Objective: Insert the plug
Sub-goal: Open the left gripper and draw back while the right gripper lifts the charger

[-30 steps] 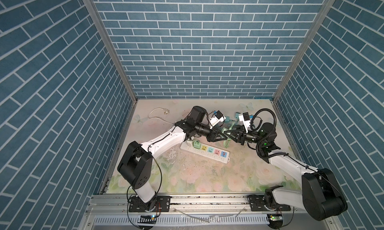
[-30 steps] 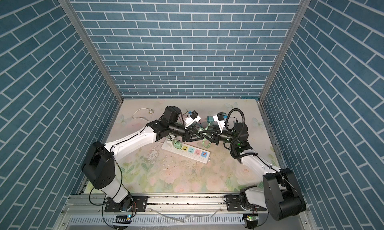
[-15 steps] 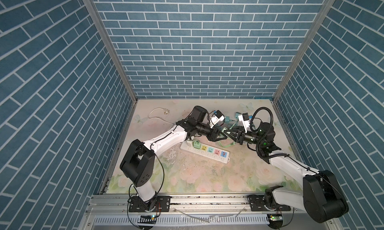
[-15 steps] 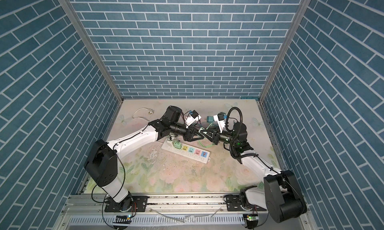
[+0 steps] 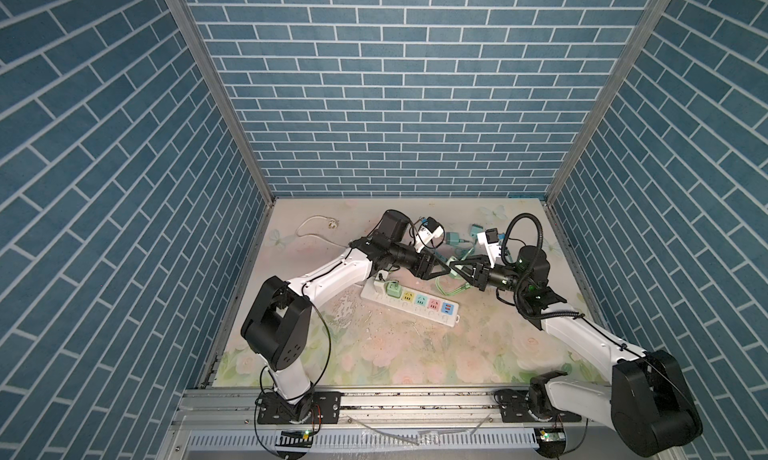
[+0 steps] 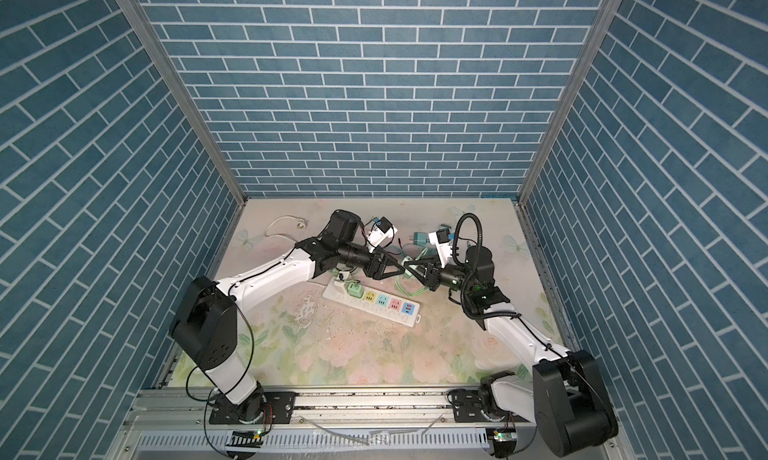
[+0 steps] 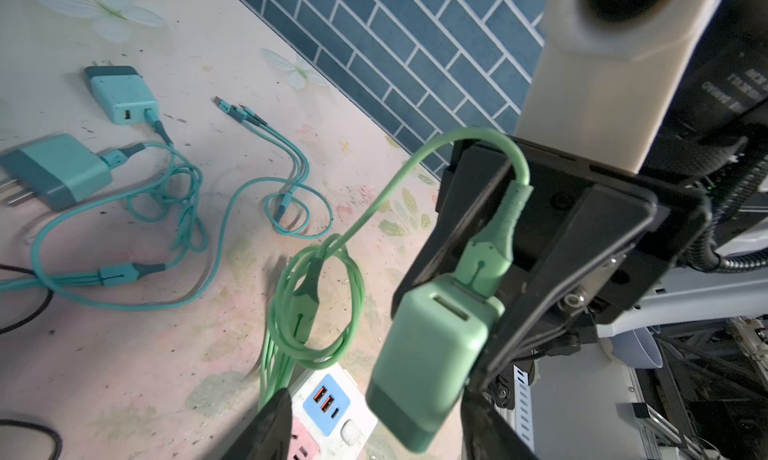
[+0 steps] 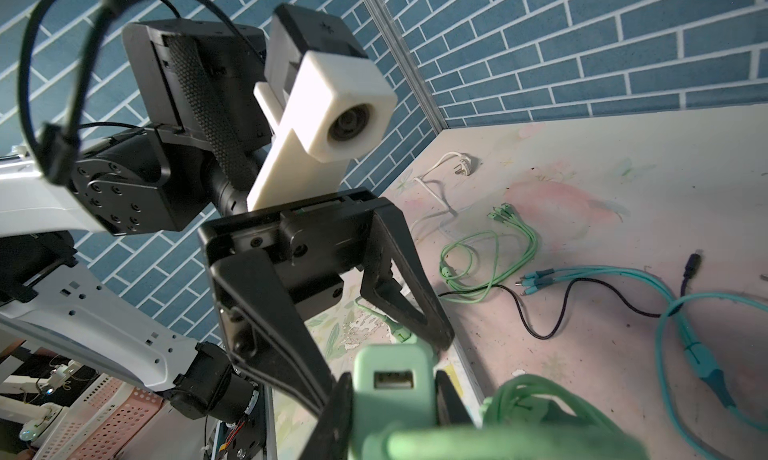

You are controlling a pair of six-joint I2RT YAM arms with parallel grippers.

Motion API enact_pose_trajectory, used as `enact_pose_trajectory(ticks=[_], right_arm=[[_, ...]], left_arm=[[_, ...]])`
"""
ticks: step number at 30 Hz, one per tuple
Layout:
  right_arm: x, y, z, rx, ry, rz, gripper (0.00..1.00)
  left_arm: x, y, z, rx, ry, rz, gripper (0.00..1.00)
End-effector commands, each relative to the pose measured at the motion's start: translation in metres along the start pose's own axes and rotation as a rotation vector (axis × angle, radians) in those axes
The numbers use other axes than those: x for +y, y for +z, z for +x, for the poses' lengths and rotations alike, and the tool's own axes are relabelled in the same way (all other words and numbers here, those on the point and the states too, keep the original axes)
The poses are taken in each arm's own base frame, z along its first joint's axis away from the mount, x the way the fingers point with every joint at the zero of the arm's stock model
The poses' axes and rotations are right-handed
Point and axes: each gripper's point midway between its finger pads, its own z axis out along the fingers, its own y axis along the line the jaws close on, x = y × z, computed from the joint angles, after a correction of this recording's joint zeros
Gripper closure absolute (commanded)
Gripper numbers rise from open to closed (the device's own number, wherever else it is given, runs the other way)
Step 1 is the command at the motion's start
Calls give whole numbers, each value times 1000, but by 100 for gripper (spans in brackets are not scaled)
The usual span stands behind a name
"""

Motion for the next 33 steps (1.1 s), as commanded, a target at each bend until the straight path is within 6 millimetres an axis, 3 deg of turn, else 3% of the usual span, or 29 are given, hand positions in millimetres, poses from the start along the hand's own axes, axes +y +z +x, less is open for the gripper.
enact_pose_trajectory(ticks=[1, 11, 16, 22, 26, 29, 33], right_arm=[[19, 1, -11, 0, -92, -63, 100], [-25, 32, 10, 144, -52, 28, 100], [-32, 48, -19, 133, -60, 29, 100], [-56, 74, -54, 153, -83, 75, 100], [-77, 88, -63, 180, -93, 122, 100], [-77, 97, -51, 221, -98, 97, 100], [-56, 104, -10, 295, -143, 49, 100]], left_arm=[[25, -16, 3, -14, -27, -122, 33], [62, -73, 12, -41, -126, -412, 37], [58, -101, 24, -72, -152, -508, 38], [46, -124, 36, -94, -171, -556, 38], [40, -137, 43, -110, -163, -593, 37], [37, -142, 47, -117, -163, -605, 37], [40, -143, 53, -117, -180, -620, 36]])
